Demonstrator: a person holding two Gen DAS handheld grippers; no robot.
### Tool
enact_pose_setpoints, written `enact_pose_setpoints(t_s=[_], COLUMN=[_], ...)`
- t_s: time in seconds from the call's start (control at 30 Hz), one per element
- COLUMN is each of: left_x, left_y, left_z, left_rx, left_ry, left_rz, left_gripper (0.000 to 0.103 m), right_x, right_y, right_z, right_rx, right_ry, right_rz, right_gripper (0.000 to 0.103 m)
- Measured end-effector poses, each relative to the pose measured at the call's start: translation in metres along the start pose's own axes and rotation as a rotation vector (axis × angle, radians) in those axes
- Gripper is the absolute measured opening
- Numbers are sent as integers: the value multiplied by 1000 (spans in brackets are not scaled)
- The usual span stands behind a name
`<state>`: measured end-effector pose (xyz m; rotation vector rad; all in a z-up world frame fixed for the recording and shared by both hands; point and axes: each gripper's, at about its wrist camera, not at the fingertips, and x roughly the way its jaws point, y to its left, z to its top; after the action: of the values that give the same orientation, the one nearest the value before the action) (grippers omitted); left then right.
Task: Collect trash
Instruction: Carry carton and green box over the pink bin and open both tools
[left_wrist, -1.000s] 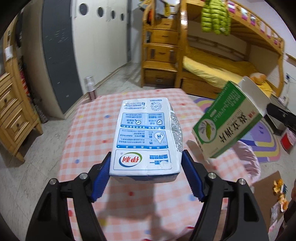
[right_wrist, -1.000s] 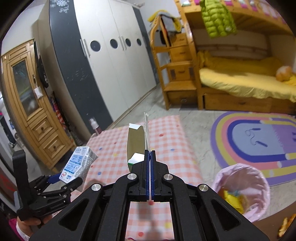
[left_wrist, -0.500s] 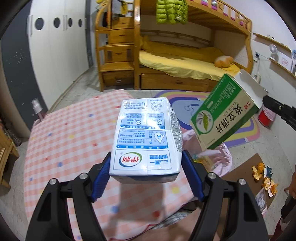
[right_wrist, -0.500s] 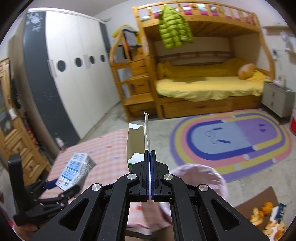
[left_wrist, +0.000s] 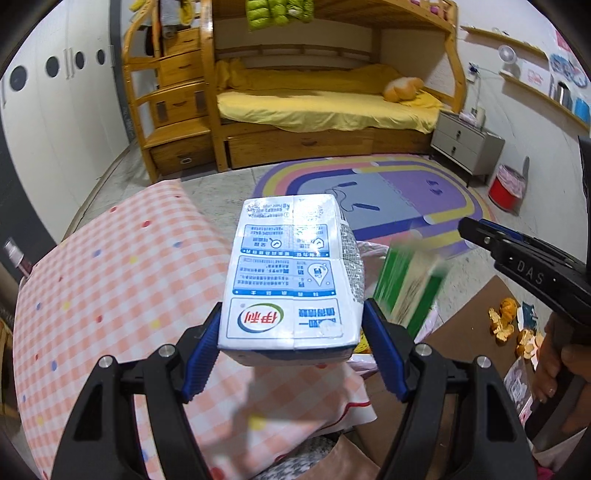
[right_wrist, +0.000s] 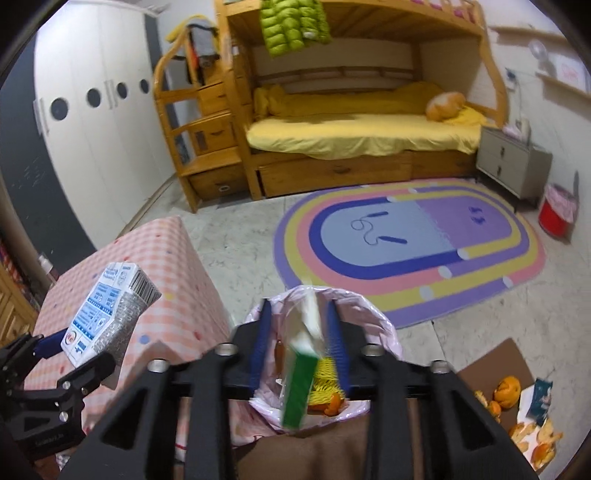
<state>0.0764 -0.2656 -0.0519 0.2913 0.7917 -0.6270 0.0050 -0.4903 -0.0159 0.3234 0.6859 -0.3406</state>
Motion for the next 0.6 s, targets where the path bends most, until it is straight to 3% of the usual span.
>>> enact_pose_setpoints(t_s=[0.4,0.53,0.6], left_x=[47,57,56], left_y=[-46,-62,-65], left_z=[12,32,38], left_rx=[83,87,81], left_ry=[70,61,44], left_rz=[-63,-130,-126], left_gripper=[71,73,84], right_x=[-3,-9,-13], right_y=[-42,-53,-58], right_z=[-15,-15,-15], right_rx=[99,123,137], right_ry=[46,34,27], right_rz=[18,-6,-14], right_gripper=[41,42,43])
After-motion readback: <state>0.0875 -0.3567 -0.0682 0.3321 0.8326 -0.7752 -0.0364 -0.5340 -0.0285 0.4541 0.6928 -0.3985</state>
